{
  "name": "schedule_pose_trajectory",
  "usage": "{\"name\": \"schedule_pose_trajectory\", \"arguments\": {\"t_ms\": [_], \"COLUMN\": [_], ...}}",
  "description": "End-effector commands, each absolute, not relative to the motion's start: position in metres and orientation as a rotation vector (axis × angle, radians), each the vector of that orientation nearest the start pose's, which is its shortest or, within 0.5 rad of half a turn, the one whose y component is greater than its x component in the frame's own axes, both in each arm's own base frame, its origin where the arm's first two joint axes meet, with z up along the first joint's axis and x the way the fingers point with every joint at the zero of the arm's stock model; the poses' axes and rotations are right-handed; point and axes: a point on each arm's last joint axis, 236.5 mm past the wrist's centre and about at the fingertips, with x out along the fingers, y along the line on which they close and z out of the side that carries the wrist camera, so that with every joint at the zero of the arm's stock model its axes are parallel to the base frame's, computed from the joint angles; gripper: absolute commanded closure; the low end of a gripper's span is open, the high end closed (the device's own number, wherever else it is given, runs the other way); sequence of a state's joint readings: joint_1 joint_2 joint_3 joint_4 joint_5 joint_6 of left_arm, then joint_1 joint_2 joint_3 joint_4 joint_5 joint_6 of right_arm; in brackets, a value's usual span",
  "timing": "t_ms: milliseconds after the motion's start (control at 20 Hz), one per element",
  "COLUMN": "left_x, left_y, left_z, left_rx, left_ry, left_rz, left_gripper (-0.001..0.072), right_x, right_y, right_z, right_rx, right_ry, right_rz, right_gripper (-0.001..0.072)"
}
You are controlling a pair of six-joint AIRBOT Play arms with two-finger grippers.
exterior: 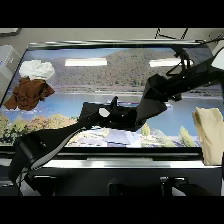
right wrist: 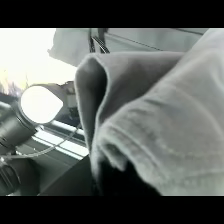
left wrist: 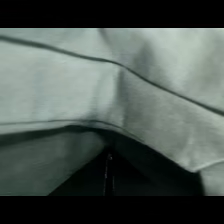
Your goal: Fold the clothes and pants, and hang the long-sleeved shirts on hangers.
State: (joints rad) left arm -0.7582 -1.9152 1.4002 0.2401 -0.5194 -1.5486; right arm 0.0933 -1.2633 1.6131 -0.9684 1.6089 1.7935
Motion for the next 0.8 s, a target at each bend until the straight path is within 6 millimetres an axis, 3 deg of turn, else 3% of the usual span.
{"name": "schedule_pose_trajectory", "arguments": {"t_ms": [0,100,200,300,400,500,600,750], "left_x": [0.370,0.397,0.436,0.477,0.496,0.494,0.472,0.431], "left_y": [-0.488,-0.441,-0.371,-0.278,-0.190,-0.116,-0.063,-0.029], "left_z": [-0.067,-0.060,-0.038,0.010,0.077,0.148,0.222,0.287], "left_rx": [-0.945,-0.793,-0.647,-0.520,-0.454,-0.417,-0.412,-0.396], "left_ry": [1.287,1.251,1.178,1.046,0.901,0.742,0.574,0.429], "left_rz": [-0.626,-0.661,-0.612,-0.515,-0.417,-0.318,-0.243,-0.191], "left_gripper": [0.0688,0.0689,0.0690,0.0689,0.0688,0.0688,0.0687,0.0687], "right_x": [0.352,0.366,0.379,0.390,0.407,0.423,0.429,0.420], "right_y": [0.173,0.185,0.207,0.249,0.297,0.341,0.382,0.435], "right_z": [0.191,0.191,0.180,0.163,0.142,0.112,0.072,0.017], "right_rx": [0.537,0.571,0.568,0.600,0.691,0.801,0.906,1.080], "right_ry": [1.246,1.216,1.213,1.230,1.232,1.248,1.303,1.422], "right_rz": [0.464,0.502,0.556,0.647,0.710,0.731,0.734,0.716], "right_gripper": [0.0672,0.0672,0.0672,0.0671,0.0671,0.0671,0.0670,0.0667]}}
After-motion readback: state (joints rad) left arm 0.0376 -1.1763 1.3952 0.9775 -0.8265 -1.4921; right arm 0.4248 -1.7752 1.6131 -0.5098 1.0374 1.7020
